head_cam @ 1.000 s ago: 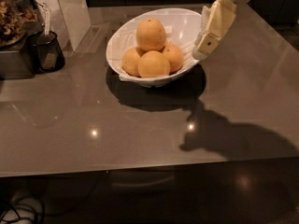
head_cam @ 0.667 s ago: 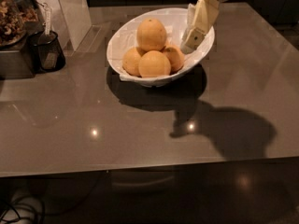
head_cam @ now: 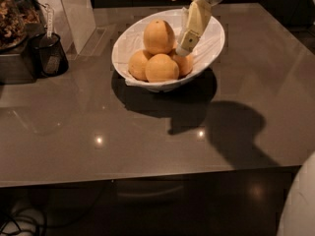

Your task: Pick orange from white bowl

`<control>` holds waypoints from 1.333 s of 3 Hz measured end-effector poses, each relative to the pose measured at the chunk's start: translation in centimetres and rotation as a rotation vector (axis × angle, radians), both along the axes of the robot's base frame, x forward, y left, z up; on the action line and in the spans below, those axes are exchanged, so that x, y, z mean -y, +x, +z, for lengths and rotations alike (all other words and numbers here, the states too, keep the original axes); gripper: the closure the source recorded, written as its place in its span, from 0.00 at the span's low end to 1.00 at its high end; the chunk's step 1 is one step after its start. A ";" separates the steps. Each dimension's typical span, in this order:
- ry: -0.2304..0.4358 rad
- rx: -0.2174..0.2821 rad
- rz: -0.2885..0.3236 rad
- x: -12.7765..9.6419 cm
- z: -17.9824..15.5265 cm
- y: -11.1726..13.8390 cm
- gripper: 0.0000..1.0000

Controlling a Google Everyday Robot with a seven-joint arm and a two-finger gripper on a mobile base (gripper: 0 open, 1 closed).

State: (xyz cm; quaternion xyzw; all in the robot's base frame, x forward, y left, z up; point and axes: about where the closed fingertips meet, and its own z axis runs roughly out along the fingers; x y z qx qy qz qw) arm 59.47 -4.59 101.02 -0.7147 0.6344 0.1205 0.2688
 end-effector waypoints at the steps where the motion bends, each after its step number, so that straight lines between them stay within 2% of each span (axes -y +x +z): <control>1: 0.041 -0.012 -0.054 0.5 -0.9 1.7 0.00; 2: 0.089 -0.034 -0.105 1.3 -2.5 4.5 0.00; 4: 0.206 -0.133 -0.138 0.9 -6.4 8.6 0.00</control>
Offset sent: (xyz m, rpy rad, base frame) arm 0.0792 -0.0329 -0.0398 0.1379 0.0725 -0.1649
